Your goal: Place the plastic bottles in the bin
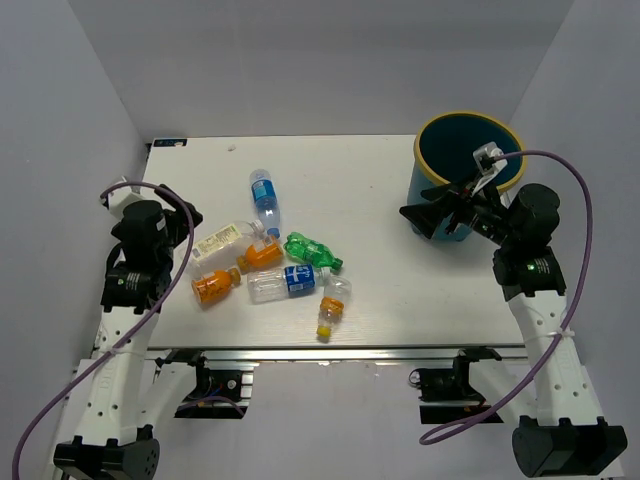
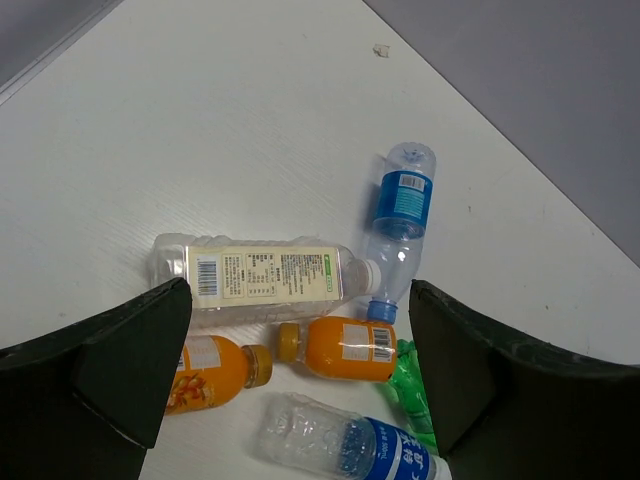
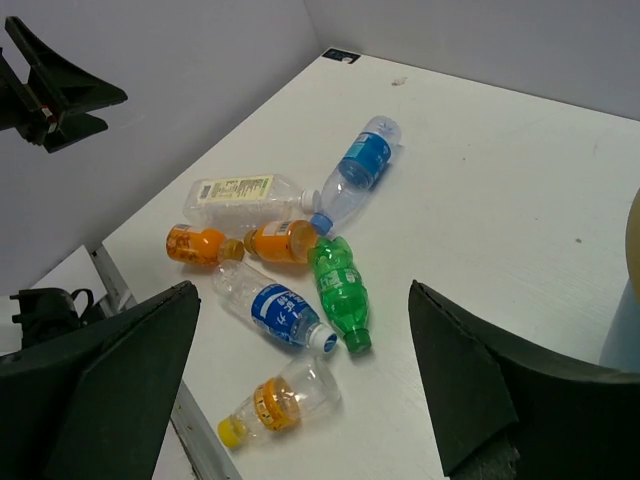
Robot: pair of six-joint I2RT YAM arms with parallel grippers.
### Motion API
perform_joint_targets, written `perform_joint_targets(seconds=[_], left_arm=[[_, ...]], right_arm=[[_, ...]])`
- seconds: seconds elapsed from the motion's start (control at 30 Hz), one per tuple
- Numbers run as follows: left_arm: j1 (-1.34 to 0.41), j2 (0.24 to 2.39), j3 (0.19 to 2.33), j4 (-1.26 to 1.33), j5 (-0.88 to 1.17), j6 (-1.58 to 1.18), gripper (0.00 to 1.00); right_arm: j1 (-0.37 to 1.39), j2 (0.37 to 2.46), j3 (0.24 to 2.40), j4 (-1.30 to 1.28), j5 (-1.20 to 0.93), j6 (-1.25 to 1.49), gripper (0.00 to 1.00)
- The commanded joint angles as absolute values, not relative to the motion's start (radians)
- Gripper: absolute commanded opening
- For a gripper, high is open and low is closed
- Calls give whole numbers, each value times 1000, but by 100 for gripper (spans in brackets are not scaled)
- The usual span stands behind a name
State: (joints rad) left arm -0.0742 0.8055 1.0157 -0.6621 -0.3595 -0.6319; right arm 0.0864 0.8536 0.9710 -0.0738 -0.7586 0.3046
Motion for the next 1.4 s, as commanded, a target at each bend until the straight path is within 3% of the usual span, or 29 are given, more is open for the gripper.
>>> perform_joint_targets(seconds=[0.0,0.17,0.27,0.5,0.77,1.03,1.07,1.17,1.23,1.37], left_arm=[[-71,816,1028,-646,-379,-621,98],[-71,833,1020,-647,-377,-601,98],[-72,822,987,-624,-383,-604,98],[-72,779,946,-595,-341,-583,98],[-72,785,919,-623,-316,-568,98],[-72,770,891,-638,-314,-583,98],[-72,770,891,-647,-321,-583,98],[-71,770,890,-653,-324,-586,98],[-72,775,890,-655,-325,-591,98],[-72,799,896,-650,-308,-607,98]], right_arm=[[86,857,1012,-25,-758,342,89],[103,848,936,54,-853,449,89],[237,850,922,-46,-728,407,89],[775,972,835,-250,-45,518,89],[1106,1308,876,-337,516,787,89],[1121,1575,888,-265,483,952,89],[1121,1583,885,-264,486,956,88],[1120,1577,873,-258,526,957,71],[1120,1525,879,-273,561,940,52],[1118,1363,945,-273,700,686,43]])
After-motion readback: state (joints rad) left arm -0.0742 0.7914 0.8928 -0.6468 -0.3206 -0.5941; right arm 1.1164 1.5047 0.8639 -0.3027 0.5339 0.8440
